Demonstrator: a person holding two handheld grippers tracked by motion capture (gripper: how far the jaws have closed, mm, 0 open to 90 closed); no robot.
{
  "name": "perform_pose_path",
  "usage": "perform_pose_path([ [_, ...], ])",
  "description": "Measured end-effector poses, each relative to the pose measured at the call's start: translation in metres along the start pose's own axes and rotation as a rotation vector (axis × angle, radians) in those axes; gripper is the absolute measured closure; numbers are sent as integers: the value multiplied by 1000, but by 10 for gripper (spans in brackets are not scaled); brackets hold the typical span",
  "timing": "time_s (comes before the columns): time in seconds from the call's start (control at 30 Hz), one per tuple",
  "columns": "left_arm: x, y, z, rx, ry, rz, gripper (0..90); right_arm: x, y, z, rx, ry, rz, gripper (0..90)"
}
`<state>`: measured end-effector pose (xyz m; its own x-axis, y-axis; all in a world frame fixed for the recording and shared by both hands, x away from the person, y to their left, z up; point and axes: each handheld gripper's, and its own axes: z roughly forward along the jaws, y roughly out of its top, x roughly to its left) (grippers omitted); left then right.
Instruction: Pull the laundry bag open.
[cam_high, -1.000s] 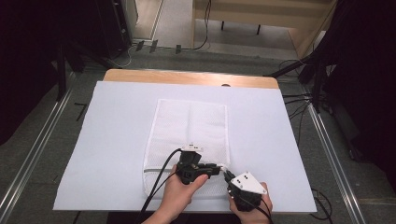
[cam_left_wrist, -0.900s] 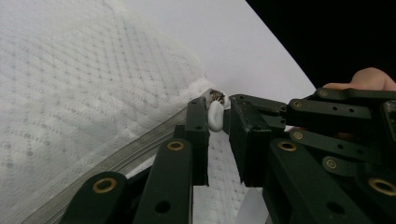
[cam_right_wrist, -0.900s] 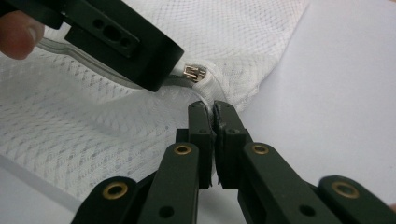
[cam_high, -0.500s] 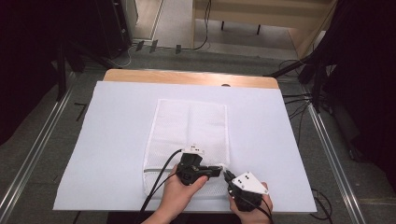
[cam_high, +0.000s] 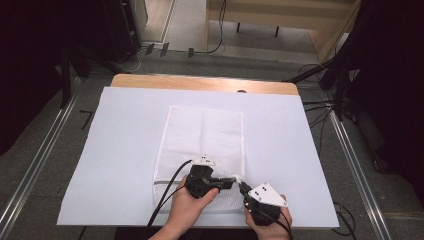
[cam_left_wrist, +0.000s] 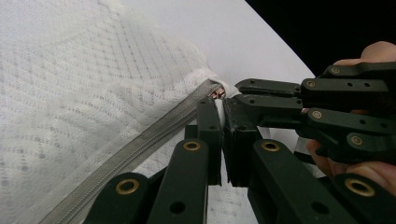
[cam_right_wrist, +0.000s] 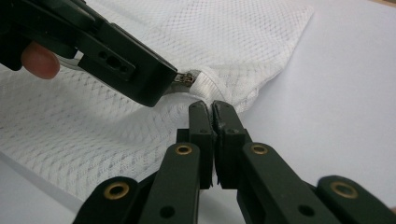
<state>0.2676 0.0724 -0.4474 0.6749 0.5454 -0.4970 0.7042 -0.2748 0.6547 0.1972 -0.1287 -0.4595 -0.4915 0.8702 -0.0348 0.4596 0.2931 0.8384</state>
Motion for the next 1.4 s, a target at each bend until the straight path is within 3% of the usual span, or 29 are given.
perform_pose_path([
  [0.1,2,0,-2,-6,26,-3,877,1,1,-1,1,-13,7,895],
  [0.33,17,-5,-18,-21,62,-26,877,-13,0,-5,-12,-25,60,897],
  [0.77,41,-21,-58,-47,123,-45,877,-13,2,-6,-18,-40,39,896],
  [0.97,61,-33,-82,-70,159,-84,876,-17,1,-6,-14,-50,59,897],
  [1.4,90,-53,-126,-95,245,-125,876,-19,2,-7,-18,-59,62,896],
])
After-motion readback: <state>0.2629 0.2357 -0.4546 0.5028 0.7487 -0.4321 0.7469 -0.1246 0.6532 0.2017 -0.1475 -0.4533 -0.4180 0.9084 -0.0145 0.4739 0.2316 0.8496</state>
